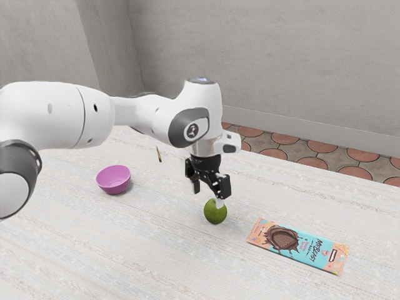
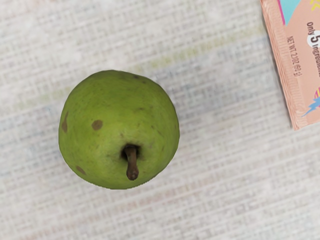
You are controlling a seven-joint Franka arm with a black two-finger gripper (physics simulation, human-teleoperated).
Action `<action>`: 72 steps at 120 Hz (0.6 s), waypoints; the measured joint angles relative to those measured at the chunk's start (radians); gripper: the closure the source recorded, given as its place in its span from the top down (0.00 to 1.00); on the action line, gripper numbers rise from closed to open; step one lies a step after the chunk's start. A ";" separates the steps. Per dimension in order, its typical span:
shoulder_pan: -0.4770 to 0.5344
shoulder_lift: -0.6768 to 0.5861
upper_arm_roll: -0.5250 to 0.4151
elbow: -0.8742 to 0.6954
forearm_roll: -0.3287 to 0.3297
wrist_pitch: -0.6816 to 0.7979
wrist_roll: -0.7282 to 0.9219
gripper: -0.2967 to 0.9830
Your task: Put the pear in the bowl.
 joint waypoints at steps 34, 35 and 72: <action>0.000 0.073 0.002 0.016 0.000 0.053 0.007 0.77; 0.000 0.075 0.002 0.017 0.000 0.054 0.007 0.77; 0.018 0.188 0.004 0.164 -0.003 0.025 0.021 0.77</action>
